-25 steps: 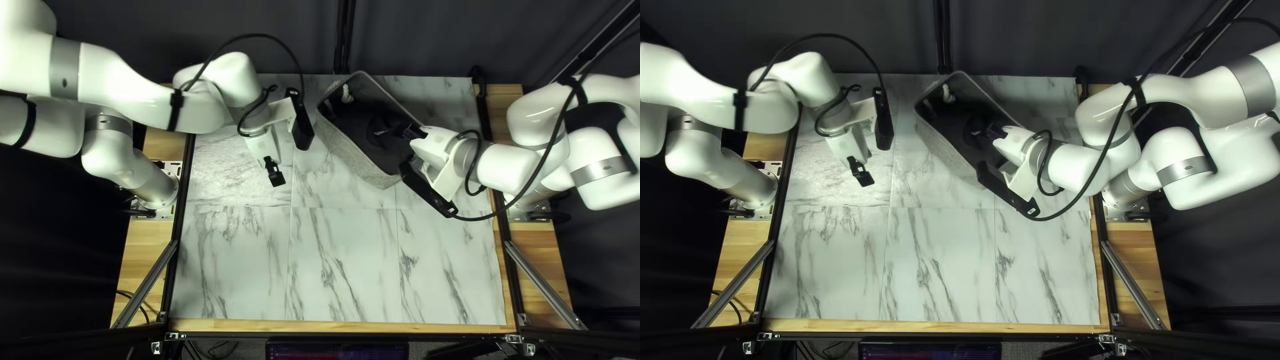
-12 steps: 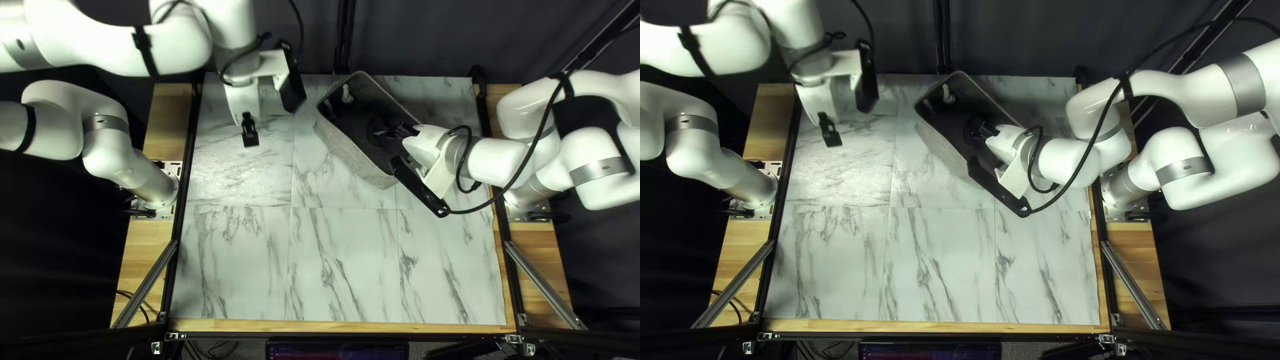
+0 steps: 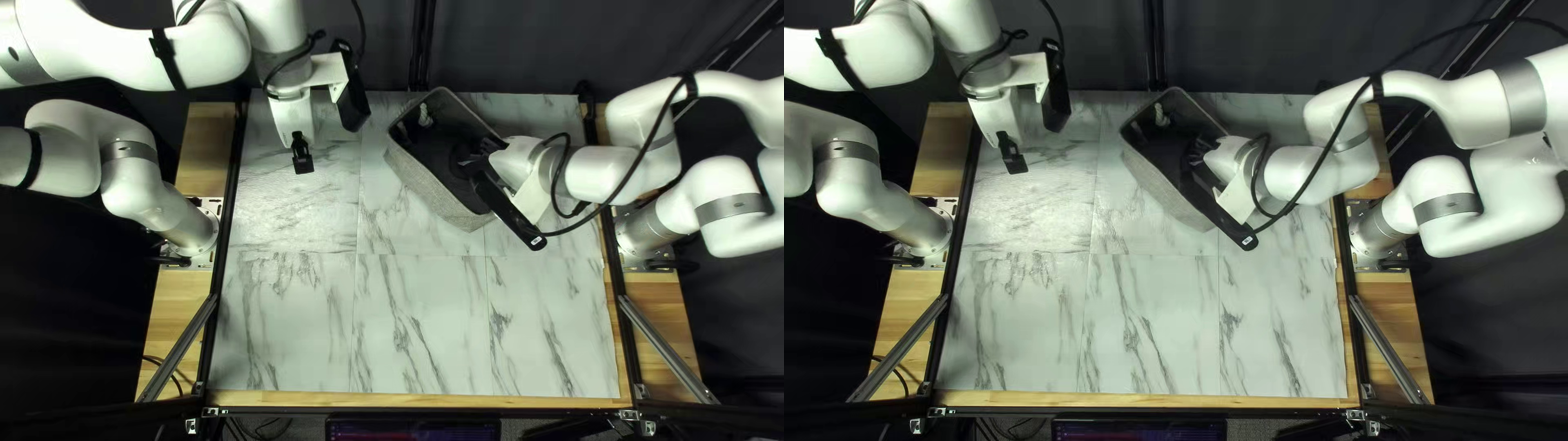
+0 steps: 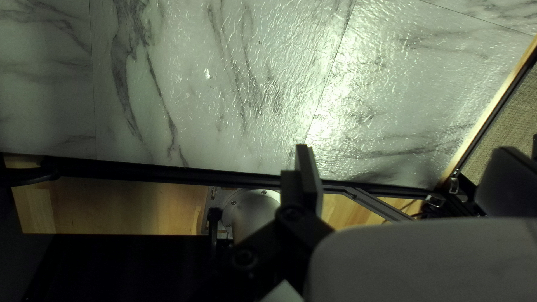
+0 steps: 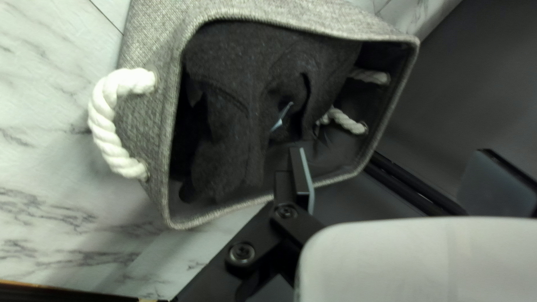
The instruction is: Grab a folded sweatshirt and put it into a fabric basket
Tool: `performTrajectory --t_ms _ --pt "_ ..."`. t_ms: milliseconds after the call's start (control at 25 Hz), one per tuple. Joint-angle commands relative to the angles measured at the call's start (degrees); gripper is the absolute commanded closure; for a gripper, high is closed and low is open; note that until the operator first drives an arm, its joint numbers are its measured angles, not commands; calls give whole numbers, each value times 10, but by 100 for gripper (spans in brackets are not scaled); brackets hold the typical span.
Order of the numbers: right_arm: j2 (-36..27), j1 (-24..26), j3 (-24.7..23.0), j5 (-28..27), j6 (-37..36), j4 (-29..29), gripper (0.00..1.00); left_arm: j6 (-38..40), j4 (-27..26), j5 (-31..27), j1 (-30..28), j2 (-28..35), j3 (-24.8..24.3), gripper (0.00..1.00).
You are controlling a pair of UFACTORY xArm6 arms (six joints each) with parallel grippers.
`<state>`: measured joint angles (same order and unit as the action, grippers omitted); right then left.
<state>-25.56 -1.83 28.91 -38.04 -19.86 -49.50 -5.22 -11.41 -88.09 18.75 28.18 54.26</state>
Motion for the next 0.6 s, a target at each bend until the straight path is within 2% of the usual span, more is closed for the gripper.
performTrajectory --t_ms 40,200,440,600 --pt "22 18 -8 32 32 -38 0 0 0 0 0 0 0 0" --pt "27 17 -14 41 40 -41 0 0 0 0 0 0 0 0" --pt "-5 -2 -21 16 -3 18 0 0 0 0 0 0 0 0" --pt "10 -2 -17 23 -20 43 0 0 0 0 0 0 0 0"
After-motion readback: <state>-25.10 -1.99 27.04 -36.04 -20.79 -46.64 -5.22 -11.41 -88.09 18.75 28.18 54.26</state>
